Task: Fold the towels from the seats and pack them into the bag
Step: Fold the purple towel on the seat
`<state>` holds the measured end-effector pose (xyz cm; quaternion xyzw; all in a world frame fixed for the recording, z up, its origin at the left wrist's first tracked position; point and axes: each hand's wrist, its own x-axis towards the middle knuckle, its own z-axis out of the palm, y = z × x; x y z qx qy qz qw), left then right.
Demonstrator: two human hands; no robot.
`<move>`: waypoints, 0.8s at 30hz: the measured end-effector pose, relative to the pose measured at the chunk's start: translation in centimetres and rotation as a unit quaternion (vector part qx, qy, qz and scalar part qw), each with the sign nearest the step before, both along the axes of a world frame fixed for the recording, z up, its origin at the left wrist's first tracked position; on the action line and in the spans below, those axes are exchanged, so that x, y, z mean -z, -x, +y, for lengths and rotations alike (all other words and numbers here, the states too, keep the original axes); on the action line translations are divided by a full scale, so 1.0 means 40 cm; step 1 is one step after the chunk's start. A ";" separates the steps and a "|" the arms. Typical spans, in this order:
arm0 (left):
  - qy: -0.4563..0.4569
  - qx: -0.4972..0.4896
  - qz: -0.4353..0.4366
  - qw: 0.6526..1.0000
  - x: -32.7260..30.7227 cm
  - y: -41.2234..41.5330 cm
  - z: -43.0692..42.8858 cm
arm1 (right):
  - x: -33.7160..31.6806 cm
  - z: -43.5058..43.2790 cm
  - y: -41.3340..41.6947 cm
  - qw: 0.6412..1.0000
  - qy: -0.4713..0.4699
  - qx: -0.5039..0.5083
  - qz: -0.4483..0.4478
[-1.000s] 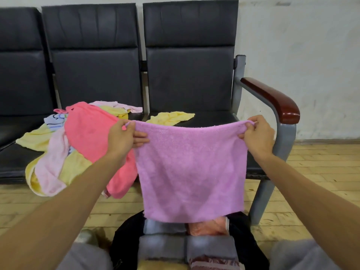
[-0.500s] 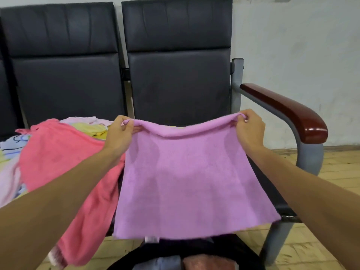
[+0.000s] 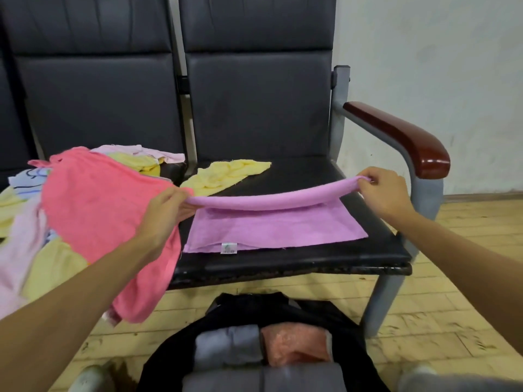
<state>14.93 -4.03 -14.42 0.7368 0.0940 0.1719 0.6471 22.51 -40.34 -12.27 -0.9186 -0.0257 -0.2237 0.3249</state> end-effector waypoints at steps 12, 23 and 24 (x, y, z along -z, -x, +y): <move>-0.302 -0.045 0.146 0.941 0.107 0.011 -0.008 | 0.100 -0.022 0.052 0.977 0.113 -0.032 0.176; -0.387 0.013 0.290 0.875 0.083 -0.021 -0.035 | 0.088 0.015 0.030 0.947 -0.018 0.027 0.319; -0.365 0.011 0.281 0.888 0.081 -0.015 -0.039 | 0.084 0.017 0.034 0.943 -0.029 0.021 0.331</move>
